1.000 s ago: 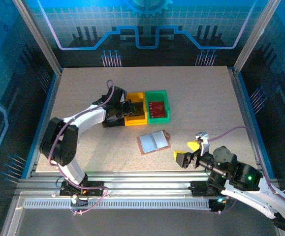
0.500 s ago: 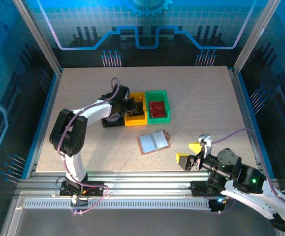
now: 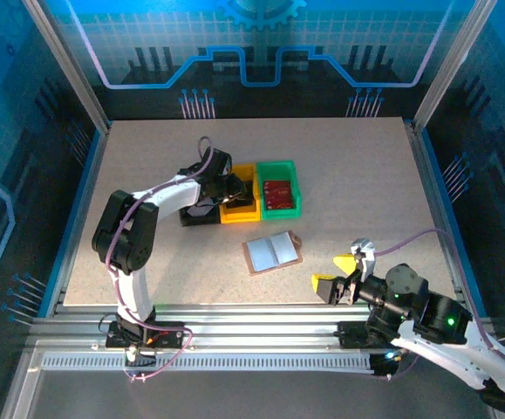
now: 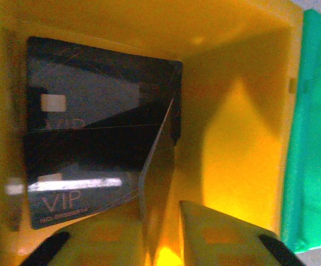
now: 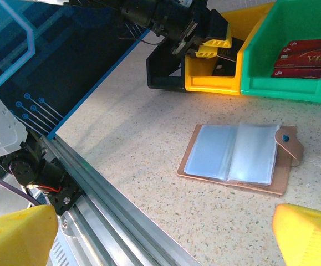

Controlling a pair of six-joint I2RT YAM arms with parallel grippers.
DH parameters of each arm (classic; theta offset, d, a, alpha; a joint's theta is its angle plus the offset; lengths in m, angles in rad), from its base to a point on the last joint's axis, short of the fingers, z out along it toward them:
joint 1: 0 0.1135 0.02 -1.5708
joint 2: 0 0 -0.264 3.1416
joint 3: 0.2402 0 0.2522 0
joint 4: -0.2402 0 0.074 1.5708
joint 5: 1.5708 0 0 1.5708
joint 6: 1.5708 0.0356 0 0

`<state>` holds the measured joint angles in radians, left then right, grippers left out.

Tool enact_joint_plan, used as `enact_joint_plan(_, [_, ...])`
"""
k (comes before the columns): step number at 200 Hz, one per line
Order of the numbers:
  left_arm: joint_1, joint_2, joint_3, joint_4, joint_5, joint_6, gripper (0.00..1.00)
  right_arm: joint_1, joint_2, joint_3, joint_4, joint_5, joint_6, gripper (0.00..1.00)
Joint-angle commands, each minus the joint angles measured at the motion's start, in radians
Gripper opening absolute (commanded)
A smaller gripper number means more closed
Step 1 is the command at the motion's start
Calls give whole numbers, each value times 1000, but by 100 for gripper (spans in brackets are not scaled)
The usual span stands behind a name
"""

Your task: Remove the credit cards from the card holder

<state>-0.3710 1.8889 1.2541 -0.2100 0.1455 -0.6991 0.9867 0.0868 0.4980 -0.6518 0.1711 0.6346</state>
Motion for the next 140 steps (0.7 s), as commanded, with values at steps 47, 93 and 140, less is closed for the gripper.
enact_joint_plan(47, [1, -28, 93, -107, -26, 46, 38, -8, -11, 10, -16, -1, -4, 100])
enact_joint_plan(93, [1, -62, 186, -199, -40, 88, 44, -7, -1, 14, -19, 3, -6, 100])
enact_joint_plan(140, [3, -116, 385, -381, -82, 172, 49, -8, 13, 21, -24, 12, -7, 100])
